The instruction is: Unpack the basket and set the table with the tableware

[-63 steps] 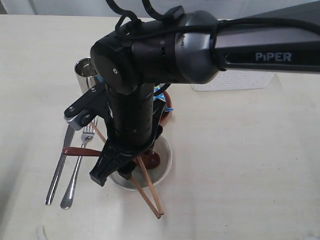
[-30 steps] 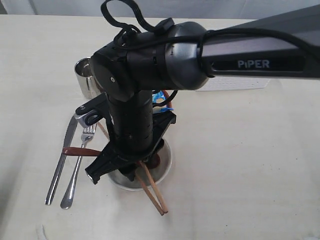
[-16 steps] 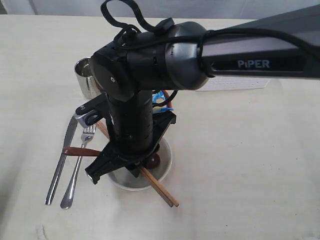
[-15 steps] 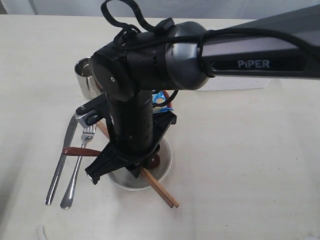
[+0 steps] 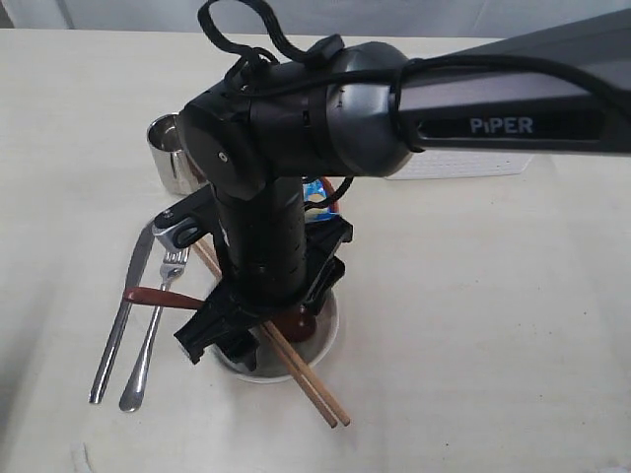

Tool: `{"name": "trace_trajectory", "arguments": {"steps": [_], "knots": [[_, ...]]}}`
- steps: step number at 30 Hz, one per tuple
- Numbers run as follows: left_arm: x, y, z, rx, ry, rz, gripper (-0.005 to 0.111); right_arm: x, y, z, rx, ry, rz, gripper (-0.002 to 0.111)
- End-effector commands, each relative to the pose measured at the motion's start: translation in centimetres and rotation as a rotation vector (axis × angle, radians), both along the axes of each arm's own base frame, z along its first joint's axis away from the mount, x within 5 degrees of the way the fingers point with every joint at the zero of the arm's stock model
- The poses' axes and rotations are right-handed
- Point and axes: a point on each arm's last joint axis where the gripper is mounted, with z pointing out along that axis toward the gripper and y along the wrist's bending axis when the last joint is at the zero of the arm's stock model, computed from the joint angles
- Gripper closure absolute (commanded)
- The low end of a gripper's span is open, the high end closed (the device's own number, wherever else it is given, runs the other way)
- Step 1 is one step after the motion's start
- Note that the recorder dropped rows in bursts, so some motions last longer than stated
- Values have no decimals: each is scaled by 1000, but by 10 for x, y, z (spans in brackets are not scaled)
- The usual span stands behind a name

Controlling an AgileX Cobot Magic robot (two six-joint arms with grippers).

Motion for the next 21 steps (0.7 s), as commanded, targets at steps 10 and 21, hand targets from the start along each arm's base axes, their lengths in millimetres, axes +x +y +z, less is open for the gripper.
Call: {"name": "trace_trajectory", "arguments": {"steps": [10, 21], "knots": [[0, 0, 0, -3, -7, 2, 107, 11, 12, 63, 92, -67, 1, 44], [0, 0, 0, -3, -7, 2, 107, 9, -2, 159, 300, -271, 35, 109]]}}
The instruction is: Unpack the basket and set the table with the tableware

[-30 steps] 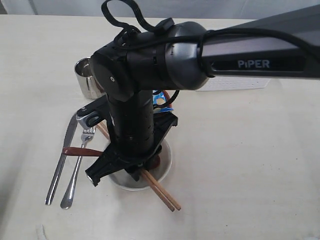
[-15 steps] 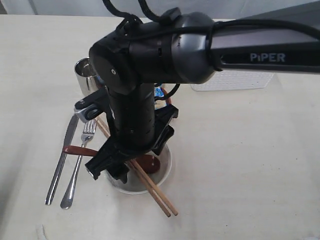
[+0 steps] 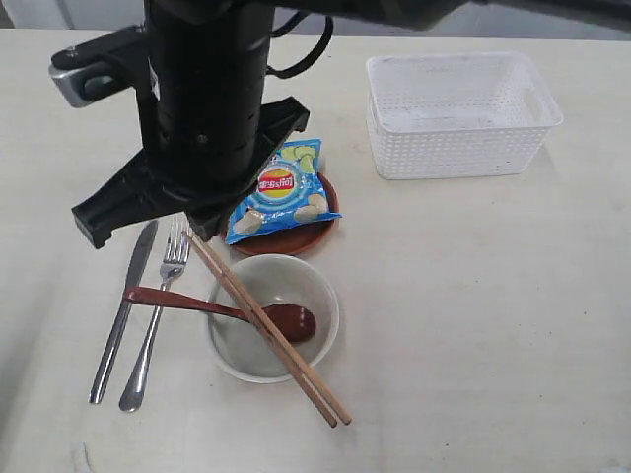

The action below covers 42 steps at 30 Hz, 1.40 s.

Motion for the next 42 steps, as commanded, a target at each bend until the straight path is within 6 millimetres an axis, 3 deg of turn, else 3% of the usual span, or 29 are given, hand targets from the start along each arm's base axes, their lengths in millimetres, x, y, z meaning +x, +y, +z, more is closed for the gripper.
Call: {"name": "trace_trajectory", "arguments": {"steps": [1, 4, 6, 12, 18, 30, 42], "knots": [[0, 0, 0, -3, -7, 2, 107, -6, -26, 54, 76, -136, 10, 109], [0, 0, 0, -3, -7, 2, 107, -22, -57, 105, 181, -239, 3, 109], [0, 0, 0, -3, -7, 2, 107, -30, -71, 123, 224, -280, 0, 109], [0, 0, 0, -3, -7, 2, 107, -52, -110, 167, 340, -369, -11, 109], [0, 0, 0, -3, -7, 2, 107, -74, -146, 198, 444, -434, -19, 109], [0, 0, 0, -3, -7, 2, 107, -111, -204, 234, 604, -525, -30, 109], [0, 0, 0, -3, -7, 2, 107, -129, -233, 246, 676, -568, -35, 109]]}}
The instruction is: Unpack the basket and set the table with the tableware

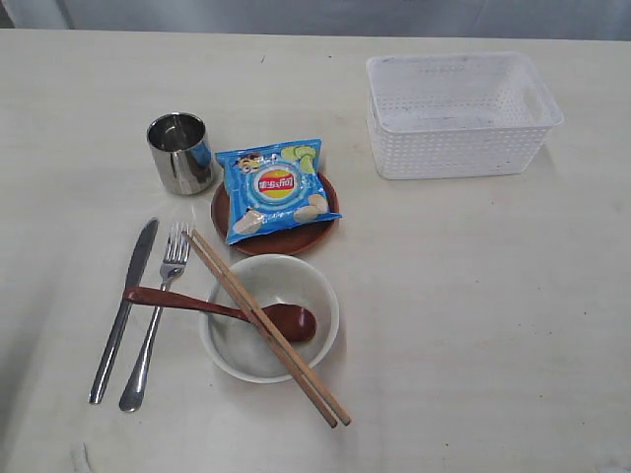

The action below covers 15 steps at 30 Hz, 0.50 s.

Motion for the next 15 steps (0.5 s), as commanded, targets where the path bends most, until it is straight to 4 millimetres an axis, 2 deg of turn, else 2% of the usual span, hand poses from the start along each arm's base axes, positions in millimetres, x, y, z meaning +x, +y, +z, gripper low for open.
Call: {"name": "trace_trajectory", "arguments": {"steps": [1, 8, 11, 15], "knots": [[0, 0, 0, -3, -7, 2, 107, -4, -8, 5, 15, -27, -4, 109], [0, 0, 0, -3, -7, 2, 107, -10, -20, 9, 40, -49, -14, 109], [0, 0, 0, -3, -7, 2, 107, -14, -41, 14, 50, -122, -72, 109], [0, 0, 0, -3, -7, 2, 107, -27, -79, 22, 85, -233, -161, 109]]}}
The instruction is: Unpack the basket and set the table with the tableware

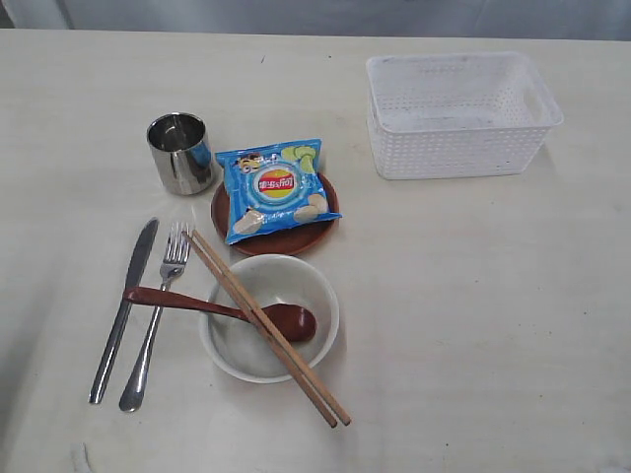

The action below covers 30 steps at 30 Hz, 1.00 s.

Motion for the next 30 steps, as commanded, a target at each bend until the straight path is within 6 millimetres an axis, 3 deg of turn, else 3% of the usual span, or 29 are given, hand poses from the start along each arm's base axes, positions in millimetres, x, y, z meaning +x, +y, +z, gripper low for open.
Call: {"name": "trace_trajectory", "arguments": {"steps": [1, 8, 15, 22, 30], "knots": [[0, 0, 0, -3, -7, 2, 107, -18, -50, 11, 59, -135, -98, 109], [0, 0, 0, -3, -7, 2, 107, -65, -115, 14, 218, -256, -236, 109], [0, 0, 0, -3, -7, 2, 107, -121, -142, 7, 326, -357, -412, 109], [0, 0, 0, -3, -7, 2, 107, -180, -121, -4, 458, -366, -356, 109], [0, 0, 0, -3, -7, 2, 107, -217, -102, -14, 478, -456, -477, 109]]}}
